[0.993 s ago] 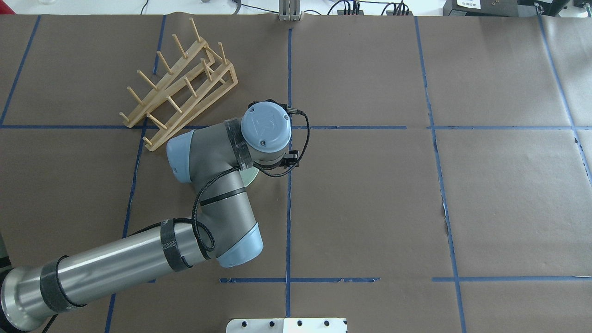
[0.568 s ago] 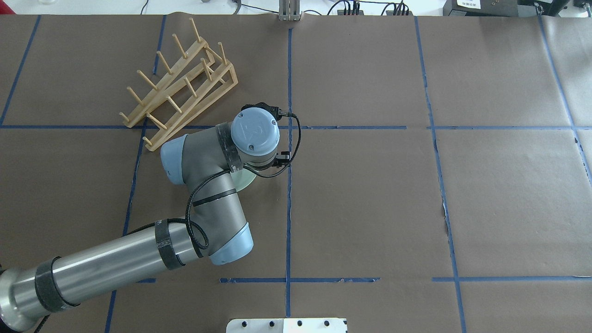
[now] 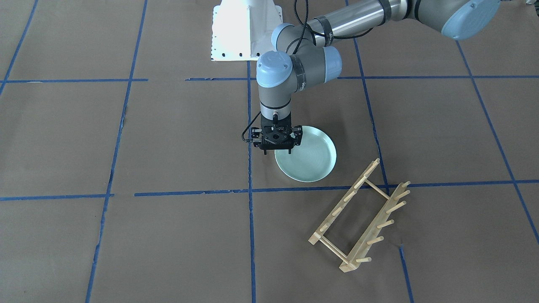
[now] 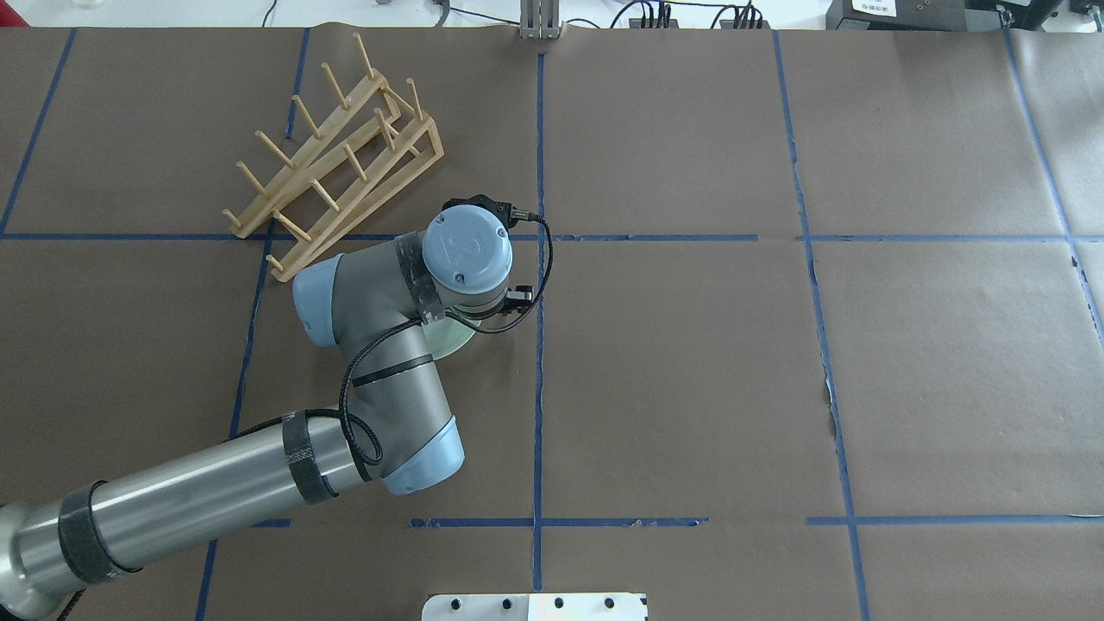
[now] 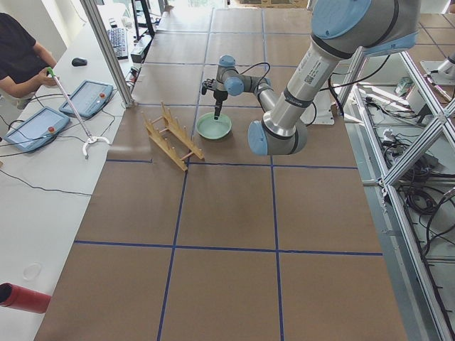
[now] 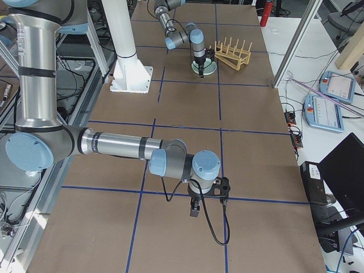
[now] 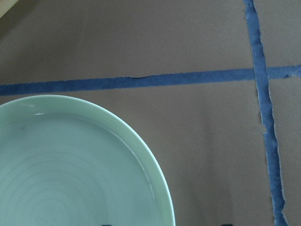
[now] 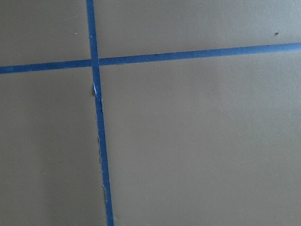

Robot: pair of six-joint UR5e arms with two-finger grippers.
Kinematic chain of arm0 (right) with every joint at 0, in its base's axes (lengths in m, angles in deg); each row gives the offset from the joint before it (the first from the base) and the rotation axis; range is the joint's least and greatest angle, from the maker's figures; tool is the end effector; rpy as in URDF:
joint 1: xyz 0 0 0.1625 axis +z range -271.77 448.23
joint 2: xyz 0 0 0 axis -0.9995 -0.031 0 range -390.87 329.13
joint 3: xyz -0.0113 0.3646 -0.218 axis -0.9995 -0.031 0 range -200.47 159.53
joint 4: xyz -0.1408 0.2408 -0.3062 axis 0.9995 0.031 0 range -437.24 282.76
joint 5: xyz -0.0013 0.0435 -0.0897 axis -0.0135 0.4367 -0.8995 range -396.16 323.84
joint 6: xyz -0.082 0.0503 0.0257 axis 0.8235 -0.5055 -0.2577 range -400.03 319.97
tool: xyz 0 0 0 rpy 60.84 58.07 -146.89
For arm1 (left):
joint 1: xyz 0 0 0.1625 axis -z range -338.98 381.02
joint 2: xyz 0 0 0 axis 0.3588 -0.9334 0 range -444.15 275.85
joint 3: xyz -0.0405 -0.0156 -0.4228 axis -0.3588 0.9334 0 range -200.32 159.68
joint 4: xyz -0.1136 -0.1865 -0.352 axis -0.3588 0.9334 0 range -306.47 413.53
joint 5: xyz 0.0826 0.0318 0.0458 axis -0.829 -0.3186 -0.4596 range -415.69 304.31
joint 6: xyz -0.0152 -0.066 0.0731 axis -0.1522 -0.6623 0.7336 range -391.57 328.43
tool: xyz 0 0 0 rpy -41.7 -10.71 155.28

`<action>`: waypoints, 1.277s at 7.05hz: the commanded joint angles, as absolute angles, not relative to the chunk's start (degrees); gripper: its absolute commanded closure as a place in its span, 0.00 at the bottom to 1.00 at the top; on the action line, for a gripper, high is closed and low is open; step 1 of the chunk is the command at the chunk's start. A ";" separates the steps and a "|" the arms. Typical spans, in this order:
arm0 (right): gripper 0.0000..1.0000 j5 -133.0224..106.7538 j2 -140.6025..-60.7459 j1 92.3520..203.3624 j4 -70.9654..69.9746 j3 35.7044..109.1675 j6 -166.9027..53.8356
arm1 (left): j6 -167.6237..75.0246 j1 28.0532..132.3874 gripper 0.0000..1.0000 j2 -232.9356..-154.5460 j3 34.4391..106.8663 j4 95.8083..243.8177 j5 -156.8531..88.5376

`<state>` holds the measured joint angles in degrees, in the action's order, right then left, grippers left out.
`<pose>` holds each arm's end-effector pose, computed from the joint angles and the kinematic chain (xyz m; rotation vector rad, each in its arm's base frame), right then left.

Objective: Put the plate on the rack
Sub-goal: 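Lower the left gripper and close it on the plate's rim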

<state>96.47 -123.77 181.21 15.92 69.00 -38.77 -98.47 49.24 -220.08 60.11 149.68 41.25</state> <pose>0.0897 -0.4565 0.6946 -0.0820 -0.7469 0.0715 0.6138 -0.4669 0.2312 0.2167 0.7179 -0.0401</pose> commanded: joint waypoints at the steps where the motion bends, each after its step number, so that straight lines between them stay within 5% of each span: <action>1: 0.00 96.47 -123.77 181.21 15.92 69.00 -38.80 | -98.45 49.06 0.36 -219.94 60.37 149.60 41.34; 5: 0.00 96.47 -123.77 181.21 15.92 69.00 -38.80 | -98.54 48.89 0.97 -220.03 60.54 149.60 41.43; 9: 0.00 96.47 -123.77 181.21 15.92 69.00 -38.80 | -98.54 49.06 1.00 -220.29 69.81 142.18 41.87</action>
<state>96.47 -123.77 181.21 15.92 69.00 -38.80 -98.58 48.97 -220.15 64.90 146.91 41.66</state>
